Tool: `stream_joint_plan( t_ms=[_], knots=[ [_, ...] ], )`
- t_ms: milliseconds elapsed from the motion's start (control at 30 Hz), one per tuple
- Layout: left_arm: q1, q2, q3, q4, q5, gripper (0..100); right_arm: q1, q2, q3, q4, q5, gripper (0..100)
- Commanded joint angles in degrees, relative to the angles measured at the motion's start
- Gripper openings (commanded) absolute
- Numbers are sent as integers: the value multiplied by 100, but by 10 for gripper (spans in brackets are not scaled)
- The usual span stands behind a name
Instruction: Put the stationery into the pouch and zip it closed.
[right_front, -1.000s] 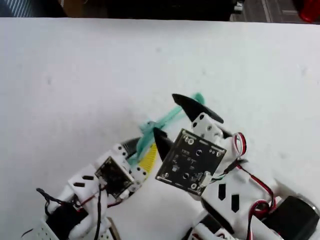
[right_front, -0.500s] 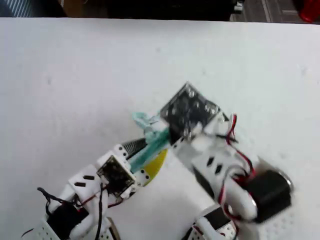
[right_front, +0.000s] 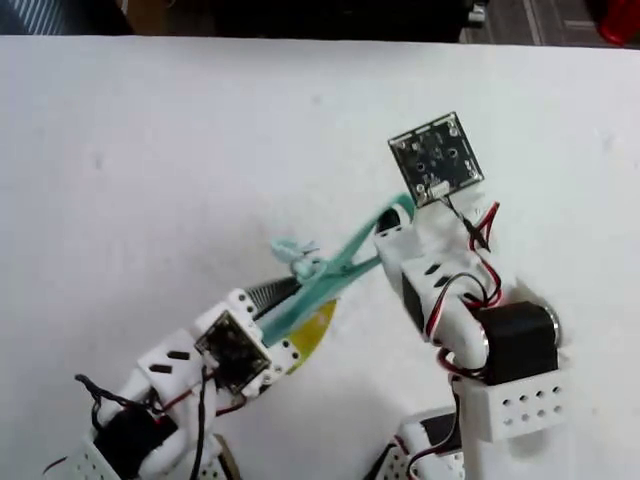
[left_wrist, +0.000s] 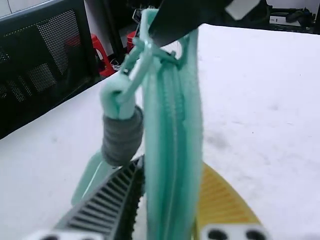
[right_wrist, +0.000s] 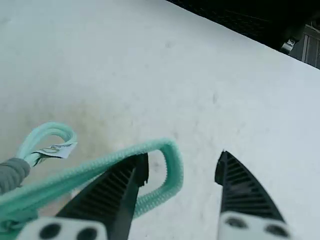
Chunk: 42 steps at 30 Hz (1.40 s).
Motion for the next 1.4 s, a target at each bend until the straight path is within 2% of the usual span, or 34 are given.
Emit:
stream_joint_plan(
  t_ms=[0,467,600,767,900,1000,1167,1367],
  knots=[
    [-22,31,-18,-26,-53,151,75,31,9,-92,-62,215],
    [4,31,-9,-35,-26,154,84,31,9,-66,-79,215],
    [4,31,88,-44,-18,150,127,-40,-105,-92,-501,218],
    [4,31,589,-730,-97,15,84,-356,-273,-75,97,215],
    [4,31,941,-1248,-440,23,75,-611,-554,-48,176,215],
    [-40,31,905,-1301,-695,23,-22,-655,-826,-48,176,218],
    [-760,31,580,-1327,-1284,23,-769,-655,-1301,75,220,219],
    [-1780,31,185,-1336,-1925,23,-1297,-637,-1644,66,220,219]
  ],
)
